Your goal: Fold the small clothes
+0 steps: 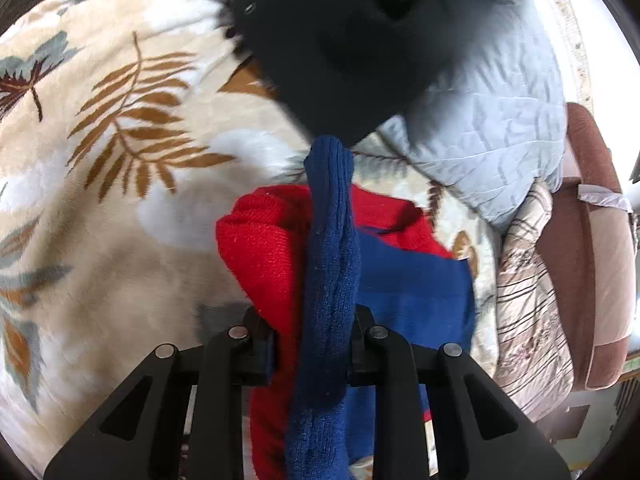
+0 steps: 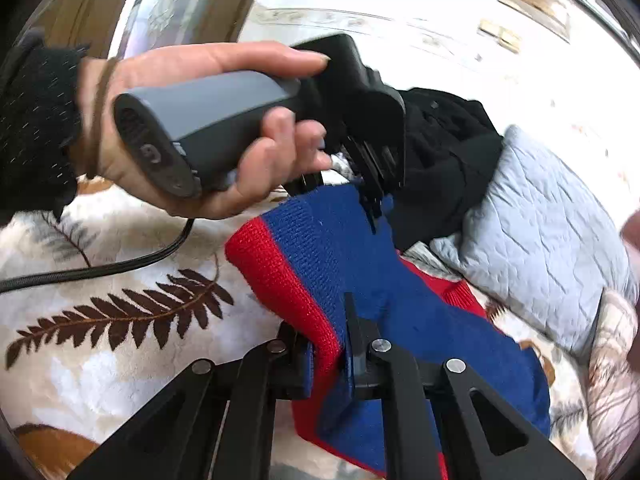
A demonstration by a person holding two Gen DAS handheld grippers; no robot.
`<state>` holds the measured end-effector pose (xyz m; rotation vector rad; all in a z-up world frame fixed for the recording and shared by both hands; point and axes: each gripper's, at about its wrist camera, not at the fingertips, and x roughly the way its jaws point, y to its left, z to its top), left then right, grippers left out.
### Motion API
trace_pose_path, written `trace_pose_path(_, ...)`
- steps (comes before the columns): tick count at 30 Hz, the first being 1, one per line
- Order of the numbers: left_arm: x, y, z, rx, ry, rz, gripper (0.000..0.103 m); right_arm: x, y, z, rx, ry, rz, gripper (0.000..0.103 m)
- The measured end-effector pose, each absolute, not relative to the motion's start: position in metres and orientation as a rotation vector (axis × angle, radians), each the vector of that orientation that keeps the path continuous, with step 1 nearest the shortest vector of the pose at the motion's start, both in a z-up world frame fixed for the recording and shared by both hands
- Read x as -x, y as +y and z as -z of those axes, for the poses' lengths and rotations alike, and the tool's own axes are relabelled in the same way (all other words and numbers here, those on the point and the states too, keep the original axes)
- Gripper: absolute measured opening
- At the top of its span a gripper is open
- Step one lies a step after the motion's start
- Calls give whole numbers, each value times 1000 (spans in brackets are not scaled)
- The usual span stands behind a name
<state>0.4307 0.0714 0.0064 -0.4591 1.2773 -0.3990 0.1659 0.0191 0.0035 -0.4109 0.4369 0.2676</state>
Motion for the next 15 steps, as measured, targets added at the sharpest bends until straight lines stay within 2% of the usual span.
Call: trace_pose_path(15,-408,-27,-67,406,1223,434,21,-153,-103,-42,27,479,-206,10)
